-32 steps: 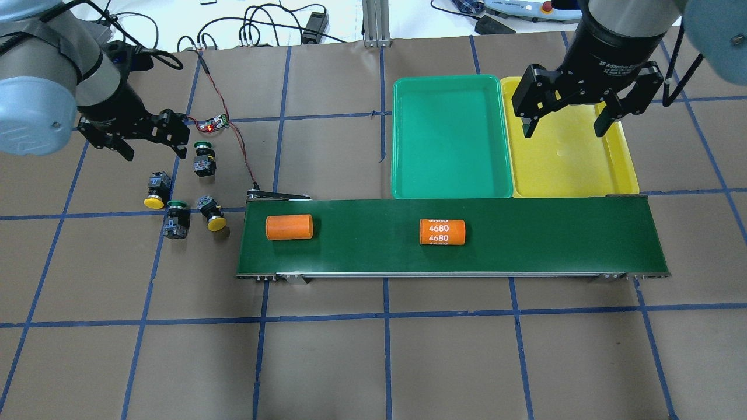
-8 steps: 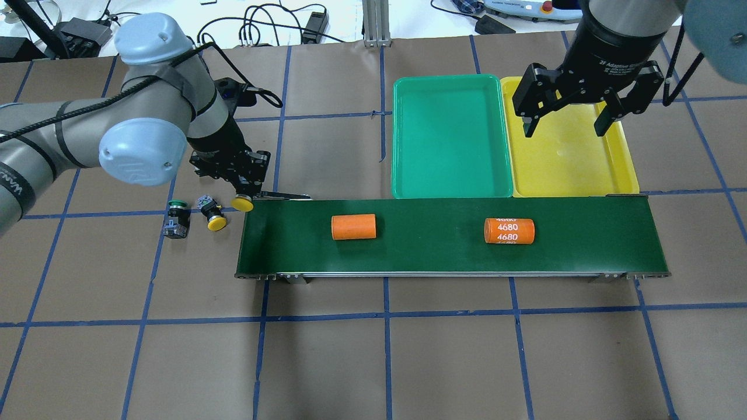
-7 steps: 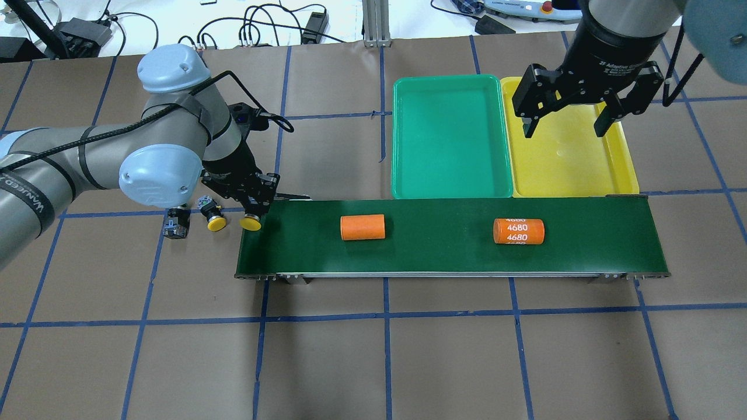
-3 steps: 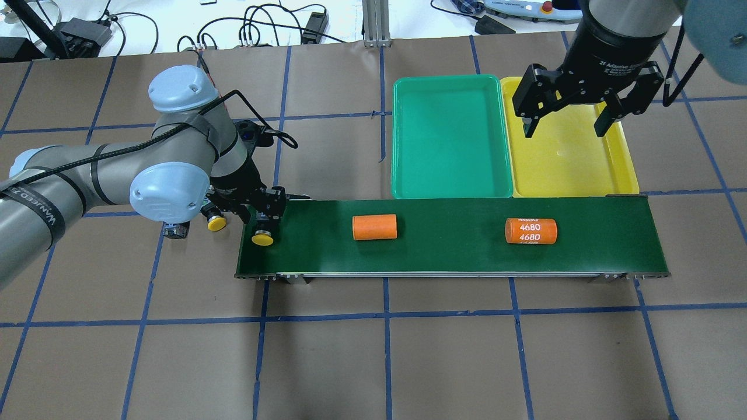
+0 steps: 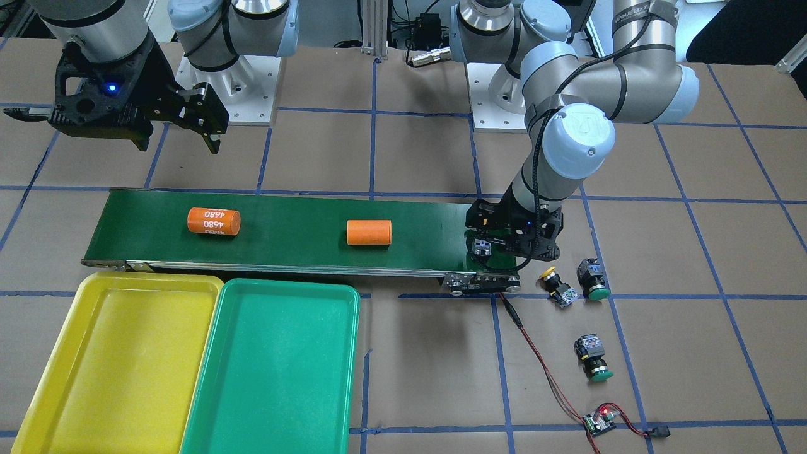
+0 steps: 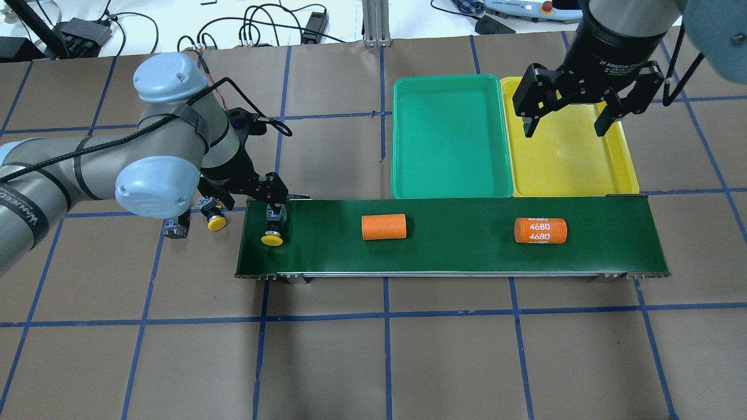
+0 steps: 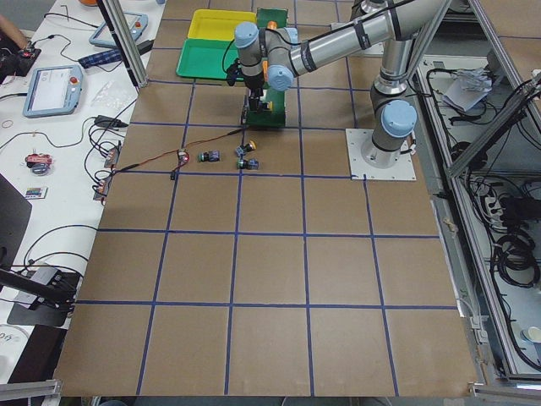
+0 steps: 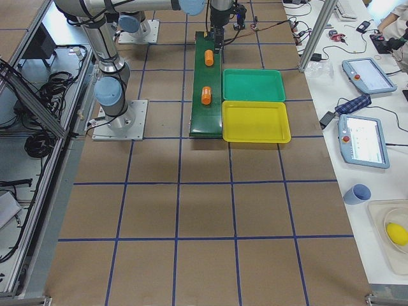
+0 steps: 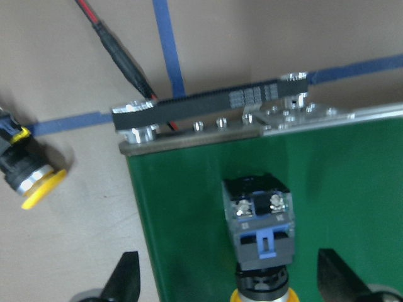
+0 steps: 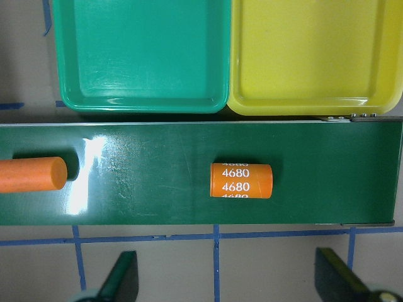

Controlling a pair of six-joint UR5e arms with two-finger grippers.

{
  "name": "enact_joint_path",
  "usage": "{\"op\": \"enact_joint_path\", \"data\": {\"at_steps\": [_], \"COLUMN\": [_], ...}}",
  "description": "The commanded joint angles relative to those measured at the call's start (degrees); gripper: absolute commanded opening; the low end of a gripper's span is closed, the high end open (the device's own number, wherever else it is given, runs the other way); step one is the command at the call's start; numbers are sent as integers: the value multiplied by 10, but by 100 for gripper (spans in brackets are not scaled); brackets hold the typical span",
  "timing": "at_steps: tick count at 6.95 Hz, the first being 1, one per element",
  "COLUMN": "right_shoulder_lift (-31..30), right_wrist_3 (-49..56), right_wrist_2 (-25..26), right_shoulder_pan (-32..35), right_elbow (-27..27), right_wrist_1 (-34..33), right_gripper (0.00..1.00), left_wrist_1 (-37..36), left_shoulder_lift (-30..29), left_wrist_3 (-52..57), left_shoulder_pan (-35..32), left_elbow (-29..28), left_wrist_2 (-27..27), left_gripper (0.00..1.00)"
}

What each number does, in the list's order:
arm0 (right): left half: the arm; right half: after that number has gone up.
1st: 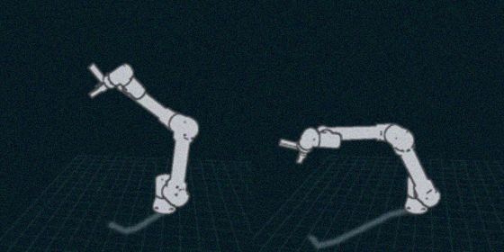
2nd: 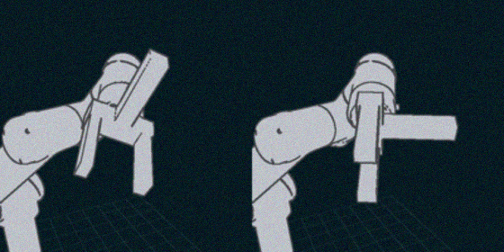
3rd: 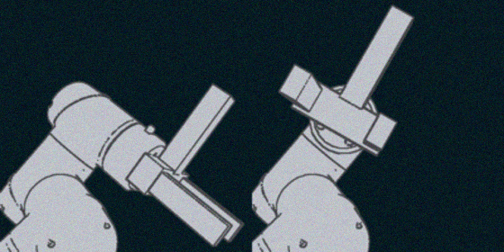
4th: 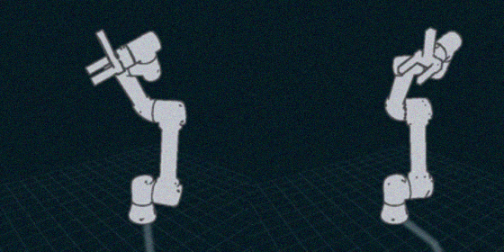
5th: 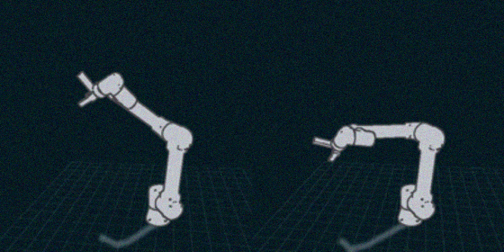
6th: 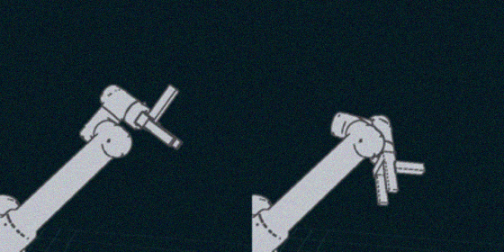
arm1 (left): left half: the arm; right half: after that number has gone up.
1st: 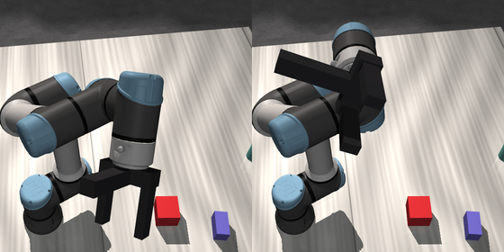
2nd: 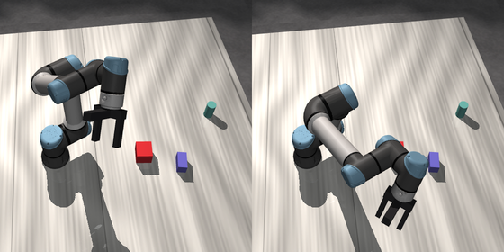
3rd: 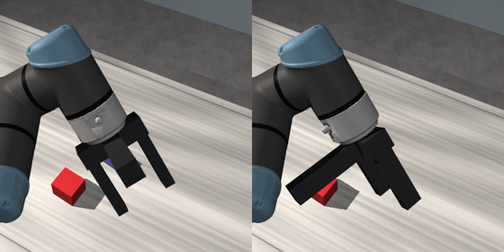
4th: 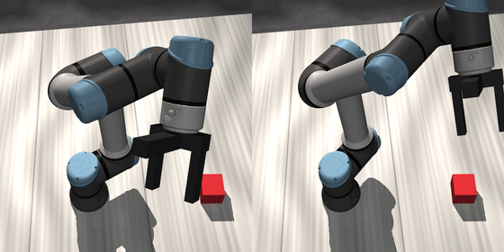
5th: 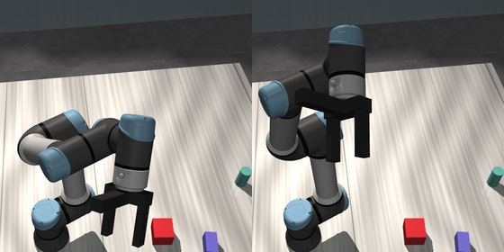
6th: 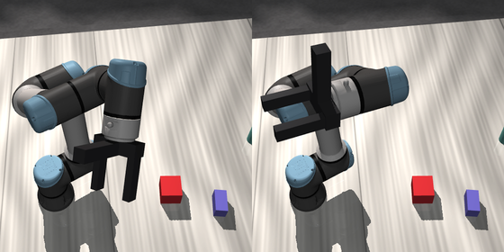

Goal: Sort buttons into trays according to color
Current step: 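Open the left gripper and withdraw toward the remaining buttons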

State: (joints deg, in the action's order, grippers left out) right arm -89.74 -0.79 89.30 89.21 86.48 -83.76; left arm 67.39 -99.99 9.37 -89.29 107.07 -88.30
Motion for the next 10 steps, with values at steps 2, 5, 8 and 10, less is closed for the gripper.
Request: {"op": "enact_joint_path", "data": {"at_steps": [2, 5, 8, 10], "right_shoulder_lift": [0, 0, 0, 0], "right_wrist_3": [0, 0, 0, 0], "right_wrist_2": [0, 0, 1, 1], "right_shoulder_pan": [0, 0, 0, -1], "right_elbow": [0, 0, 0, 0], "right_wrist_1": [0, 0, 0, 0], "right_gripper": [100, 100, 100, 100], "left_wrist_1": [4, -18, -65, -138], "left_shoulder_lift": [-8, -44, -101, -119], "left_wrist_3": [59, 198, 202, 202], "left_shoulder_pan": [136, 225, 227, 227], "left_elbow": [-52, -36, -6, 24], "left_wrist_2": [-4, -3, -1, -6], "left_gripper": [100, 100, 100, 100]}}
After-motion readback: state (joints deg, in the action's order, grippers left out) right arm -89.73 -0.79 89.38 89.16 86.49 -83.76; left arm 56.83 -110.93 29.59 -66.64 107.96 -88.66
